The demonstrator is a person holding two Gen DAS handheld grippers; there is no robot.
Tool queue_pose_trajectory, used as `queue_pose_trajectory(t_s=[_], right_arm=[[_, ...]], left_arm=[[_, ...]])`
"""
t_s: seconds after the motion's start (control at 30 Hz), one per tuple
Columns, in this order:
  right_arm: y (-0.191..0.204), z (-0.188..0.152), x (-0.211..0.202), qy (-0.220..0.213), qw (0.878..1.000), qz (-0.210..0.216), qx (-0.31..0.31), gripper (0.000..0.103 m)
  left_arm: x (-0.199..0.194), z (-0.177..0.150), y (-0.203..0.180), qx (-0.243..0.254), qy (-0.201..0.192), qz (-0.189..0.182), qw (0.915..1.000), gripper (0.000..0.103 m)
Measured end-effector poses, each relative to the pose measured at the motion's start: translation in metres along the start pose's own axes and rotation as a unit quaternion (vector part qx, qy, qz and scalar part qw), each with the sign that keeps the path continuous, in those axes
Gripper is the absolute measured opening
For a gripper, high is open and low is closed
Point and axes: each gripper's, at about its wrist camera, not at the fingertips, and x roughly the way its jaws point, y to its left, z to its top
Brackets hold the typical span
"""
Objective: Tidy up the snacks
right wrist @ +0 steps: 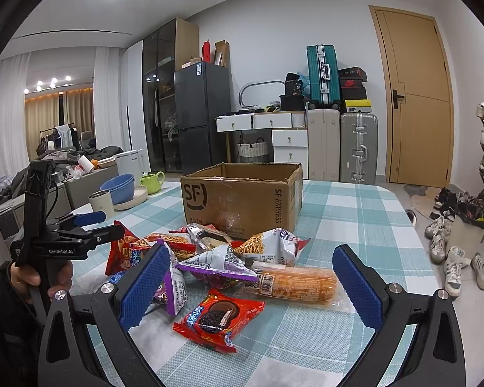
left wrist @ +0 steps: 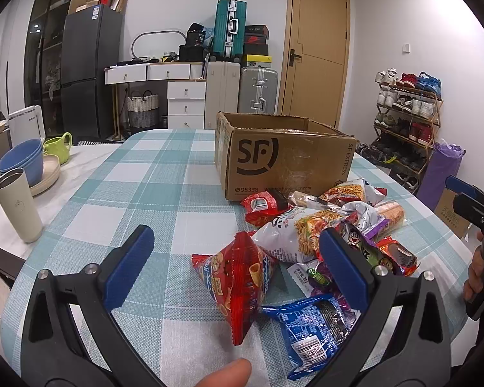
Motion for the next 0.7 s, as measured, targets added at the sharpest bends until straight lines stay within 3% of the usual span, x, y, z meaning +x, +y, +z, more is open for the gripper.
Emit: queue_pose_trajectory(t_s=[0.7], right_arm=[[-0.0008,-0.0003,0.0005,0.000,1.000,0.001,0.001,0.103]], left_arm=[[0.0011,0.0003,0.0008,-0.001,0.002,-0.001,1.0000,0.102]])
